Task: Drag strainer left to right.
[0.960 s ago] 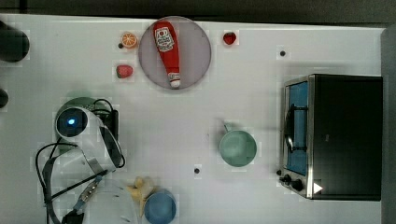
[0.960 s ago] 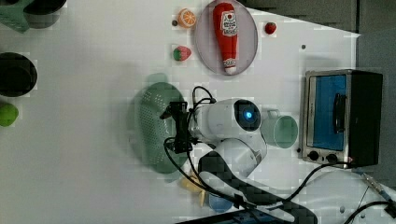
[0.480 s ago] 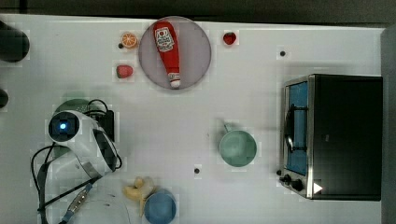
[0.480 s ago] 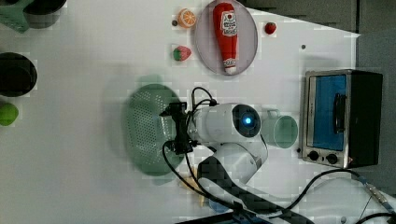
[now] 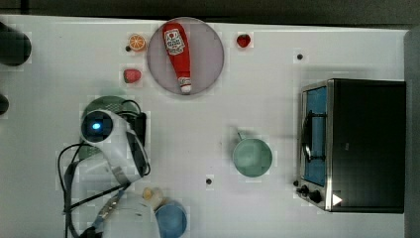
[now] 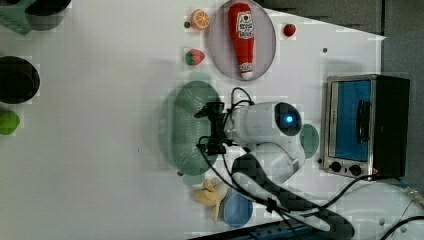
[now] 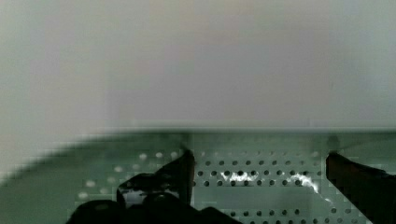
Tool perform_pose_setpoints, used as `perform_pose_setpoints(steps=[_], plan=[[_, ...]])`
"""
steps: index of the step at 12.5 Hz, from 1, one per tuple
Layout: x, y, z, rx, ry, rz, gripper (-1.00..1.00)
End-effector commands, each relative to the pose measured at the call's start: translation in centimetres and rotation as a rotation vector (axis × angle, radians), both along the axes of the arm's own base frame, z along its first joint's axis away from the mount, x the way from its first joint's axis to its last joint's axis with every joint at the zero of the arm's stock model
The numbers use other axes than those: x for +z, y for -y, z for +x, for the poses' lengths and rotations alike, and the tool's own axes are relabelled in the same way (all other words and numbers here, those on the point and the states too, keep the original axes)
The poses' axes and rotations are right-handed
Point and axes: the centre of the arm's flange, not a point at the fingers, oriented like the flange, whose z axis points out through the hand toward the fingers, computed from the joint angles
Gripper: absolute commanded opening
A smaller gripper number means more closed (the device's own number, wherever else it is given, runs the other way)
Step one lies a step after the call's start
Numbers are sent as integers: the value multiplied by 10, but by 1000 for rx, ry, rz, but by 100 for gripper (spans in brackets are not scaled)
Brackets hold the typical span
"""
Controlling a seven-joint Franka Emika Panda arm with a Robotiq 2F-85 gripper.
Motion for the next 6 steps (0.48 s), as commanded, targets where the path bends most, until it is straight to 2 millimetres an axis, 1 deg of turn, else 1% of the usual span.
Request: perform_pose_setpoints(steps=[1,6], plan=[[26,47,18,9,29,-2,100],[27,110,23,36,23,-21,100]])
